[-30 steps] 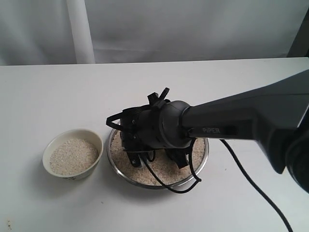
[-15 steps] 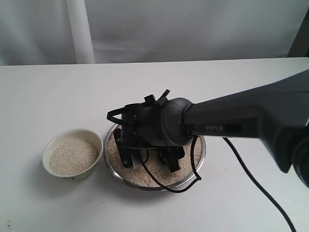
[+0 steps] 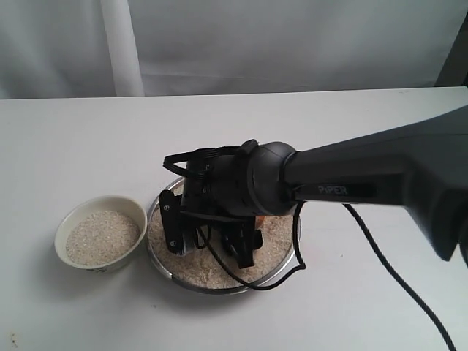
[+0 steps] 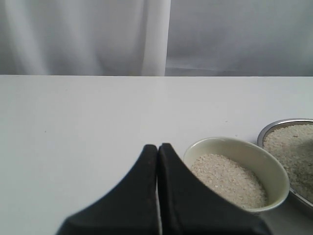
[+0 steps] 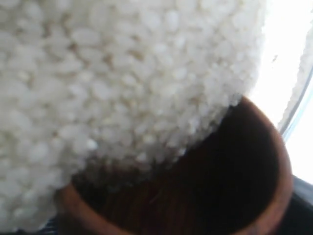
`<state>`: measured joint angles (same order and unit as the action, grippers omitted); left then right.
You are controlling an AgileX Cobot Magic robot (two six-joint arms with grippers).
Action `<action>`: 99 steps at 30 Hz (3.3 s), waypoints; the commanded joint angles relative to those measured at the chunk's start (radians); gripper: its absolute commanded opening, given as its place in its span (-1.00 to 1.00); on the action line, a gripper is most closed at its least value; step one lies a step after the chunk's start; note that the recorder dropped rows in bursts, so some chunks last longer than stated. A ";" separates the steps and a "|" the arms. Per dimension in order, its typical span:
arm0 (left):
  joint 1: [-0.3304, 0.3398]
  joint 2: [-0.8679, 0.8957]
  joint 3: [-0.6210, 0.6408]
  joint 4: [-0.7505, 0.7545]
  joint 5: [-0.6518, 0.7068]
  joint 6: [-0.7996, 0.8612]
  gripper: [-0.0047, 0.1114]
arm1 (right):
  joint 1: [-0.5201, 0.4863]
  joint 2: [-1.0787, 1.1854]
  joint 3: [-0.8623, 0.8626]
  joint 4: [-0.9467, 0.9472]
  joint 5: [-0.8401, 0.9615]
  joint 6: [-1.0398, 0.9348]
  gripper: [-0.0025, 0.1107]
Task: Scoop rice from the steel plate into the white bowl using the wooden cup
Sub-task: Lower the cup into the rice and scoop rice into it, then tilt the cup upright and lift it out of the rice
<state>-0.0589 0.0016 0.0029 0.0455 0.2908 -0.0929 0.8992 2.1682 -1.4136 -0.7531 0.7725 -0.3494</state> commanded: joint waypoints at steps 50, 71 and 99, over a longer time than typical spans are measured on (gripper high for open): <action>-0.004 -0.002 -0.003 -0.008 -0.006 -0.003 -0.92 | -0.111 -0.128 0.385 0.581 -0.981 -0.044 -0.96; -0.004 -0.002 -0.003 -0.008 -0.006 -0.003 -0.92 | -0.111 -0.174 0.554 0.675 -1.418 0.010 -0.96; -0.004 -0.002 -0.003 -0.008 -0.006 -0.003 -0.92 | -0.111 -0.174 0.553 0.675 -1.439 0.020 -0.96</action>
<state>-0.0589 0.0016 0.0029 0.0455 0.2908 -0.0929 0.7887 2.0069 -0.8596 -0.0863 -0.6462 -0.3256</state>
